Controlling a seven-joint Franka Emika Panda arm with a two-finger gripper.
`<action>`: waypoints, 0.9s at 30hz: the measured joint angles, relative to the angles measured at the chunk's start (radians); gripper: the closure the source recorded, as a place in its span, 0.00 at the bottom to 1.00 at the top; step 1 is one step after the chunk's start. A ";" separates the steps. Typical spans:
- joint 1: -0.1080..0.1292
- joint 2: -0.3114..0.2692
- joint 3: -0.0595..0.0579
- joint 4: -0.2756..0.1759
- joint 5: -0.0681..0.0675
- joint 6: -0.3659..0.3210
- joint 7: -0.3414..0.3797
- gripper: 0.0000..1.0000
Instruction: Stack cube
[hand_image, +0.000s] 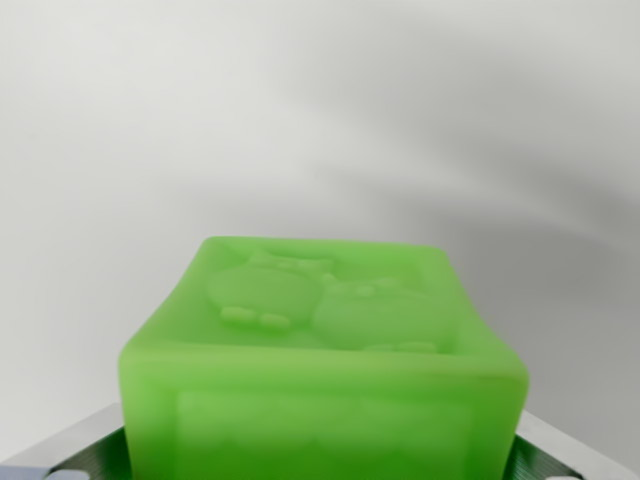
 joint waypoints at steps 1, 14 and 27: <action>0.003 0.002 0.001 0.003 0.000 -0.001 0.005 1.00; 0.036 0.034 0.017 0.046 0.000 -0.011 0.054 1.00; 0.069 0.067 0.029 0.092 -0.001 -0.025 0.100 1.00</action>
